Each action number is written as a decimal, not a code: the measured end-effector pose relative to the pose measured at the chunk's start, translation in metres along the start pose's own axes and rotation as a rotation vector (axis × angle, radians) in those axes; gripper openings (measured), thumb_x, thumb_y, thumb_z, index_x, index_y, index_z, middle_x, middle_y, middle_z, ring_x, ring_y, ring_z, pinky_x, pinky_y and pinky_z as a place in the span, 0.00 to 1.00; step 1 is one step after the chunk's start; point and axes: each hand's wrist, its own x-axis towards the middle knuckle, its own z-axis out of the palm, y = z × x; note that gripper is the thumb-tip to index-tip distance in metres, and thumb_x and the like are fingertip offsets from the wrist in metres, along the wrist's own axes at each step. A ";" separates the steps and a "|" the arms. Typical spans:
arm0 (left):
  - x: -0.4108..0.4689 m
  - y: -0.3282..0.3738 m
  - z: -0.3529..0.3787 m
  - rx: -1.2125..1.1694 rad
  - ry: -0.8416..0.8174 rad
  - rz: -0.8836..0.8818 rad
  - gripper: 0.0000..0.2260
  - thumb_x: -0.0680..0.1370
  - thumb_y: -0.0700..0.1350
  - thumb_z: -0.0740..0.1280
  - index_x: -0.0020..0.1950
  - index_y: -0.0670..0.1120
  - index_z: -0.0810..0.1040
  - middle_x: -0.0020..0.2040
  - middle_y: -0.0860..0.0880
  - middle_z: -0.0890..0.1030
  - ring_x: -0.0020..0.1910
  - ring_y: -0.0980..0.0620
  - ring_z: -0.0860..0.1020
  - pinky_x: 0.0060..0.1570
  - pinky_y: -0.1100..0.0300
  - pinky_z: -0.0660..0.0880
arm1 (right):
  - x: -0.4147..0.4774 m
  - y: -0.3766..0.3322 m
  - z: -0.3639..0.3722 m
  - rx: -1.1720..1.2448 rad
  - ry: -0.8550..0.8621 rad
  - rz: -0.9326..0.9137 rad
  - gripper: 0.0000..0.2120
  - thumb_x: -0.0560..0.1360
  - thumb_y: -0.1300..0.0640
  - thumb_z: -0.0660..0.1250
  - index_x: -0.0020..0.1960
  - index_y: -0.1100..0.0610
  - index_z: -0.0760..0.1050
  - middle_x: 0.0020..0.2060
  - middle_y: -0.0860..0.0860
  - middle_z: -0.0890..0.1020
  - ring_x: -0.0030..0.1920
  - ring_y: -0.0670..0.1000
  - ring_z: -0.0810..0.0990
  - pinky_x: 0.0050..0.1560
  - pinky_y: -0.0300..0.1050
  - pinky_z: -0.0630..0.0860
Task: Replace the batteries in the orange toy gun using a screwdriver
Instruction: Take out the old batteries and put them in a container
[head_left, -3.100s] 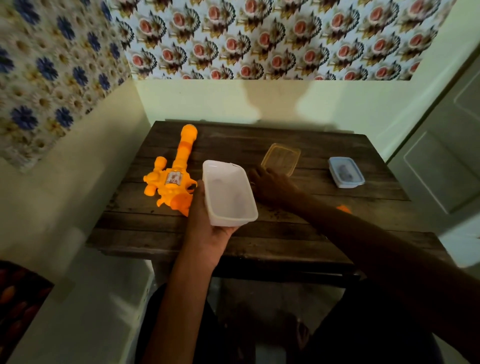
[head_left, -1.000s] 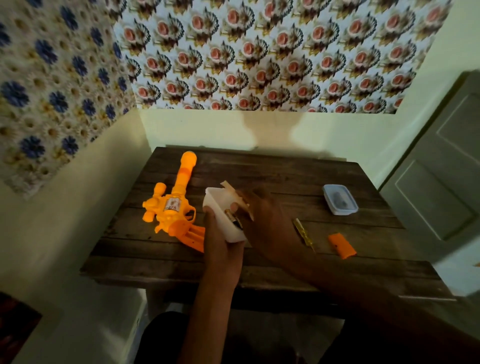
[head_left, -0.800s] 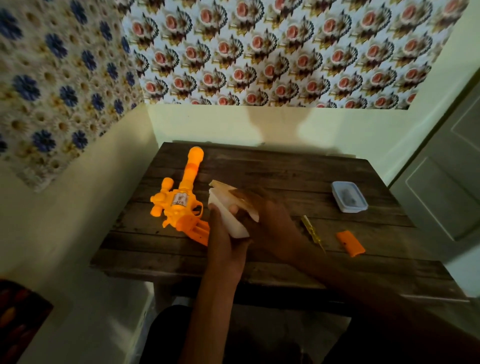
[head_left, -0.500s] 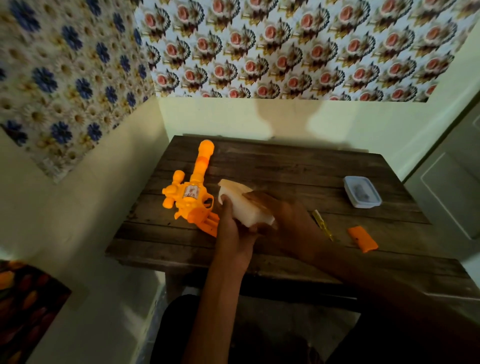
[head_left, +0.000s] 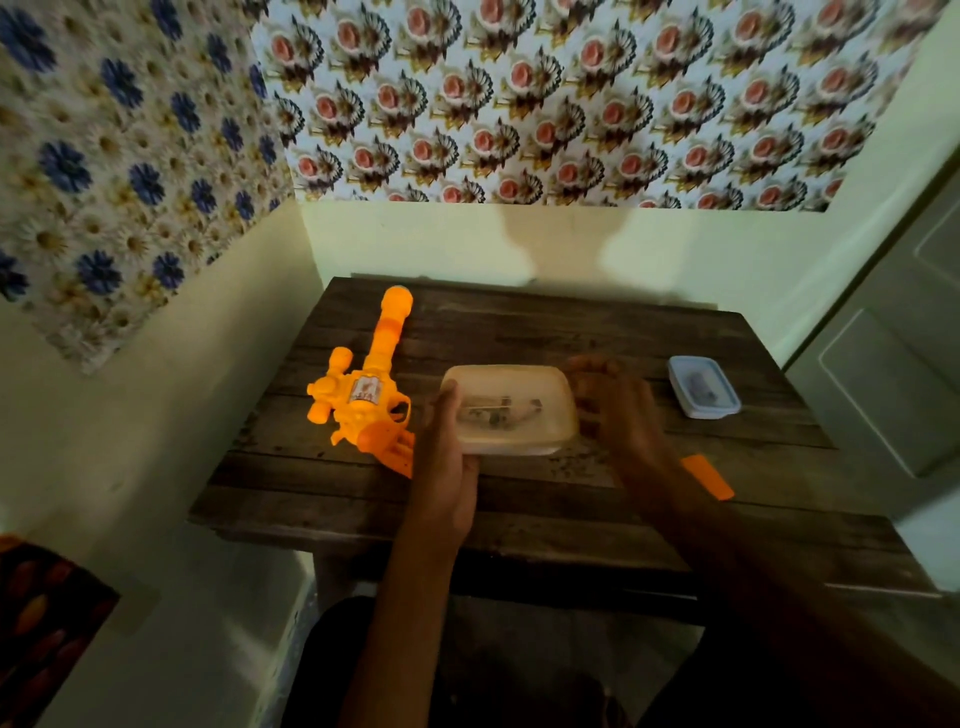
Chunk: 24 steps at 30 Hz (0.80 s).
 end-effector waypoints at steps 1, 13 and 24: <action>-0.006 -0.001 0.006 0.074 0.009 0.013 0.33 0.74 0.61 0.68 0.74 0.46 0.64 0.70 0.47 0.72 0.68 0.48 0.73 0.66 0.47 0.71 | 0.001 -0.003 0.002 0.016 0.021 0.108 0.09 0.80 0.49 0.58 0.46 0.48 0.76 0.46 0.55 0.81 0.46 0.54 0.80 0.46 0.51 0.78; -0.012 0.023 0.036 0.684 0.101 0.067 0.39 0.72 0.74 0.52 0.66 0.45 0.74 0.64 0.40 0.76 0.62 0.40 0.75 0.64 0.44 0.70 | 0.003 -0.001 0.003 -0.200 0.266 -0.030 0.28 0.78 0.36 0.55 0.28 0.52 0.74 0.38 0.59 0.83 0.47 0.60 0.80 0.54 0.60 0.75; -0.004 0.010 0.058 0.610 0.143 0.198 0.24 0.78 0.64 0.57 0.54 0.47 0.81 0.51 0.46 0.80 0.55 0.43 0.78 0.60 0.45 0.73 | 0.017 0.005 -0.011 0.035 0.335 0.244 0.32 0.76 0.35 0.60 0.65 0.61 0.73 0.64 0.61 0.74 0.61 0.60 0.74 0.59 0.55 0.73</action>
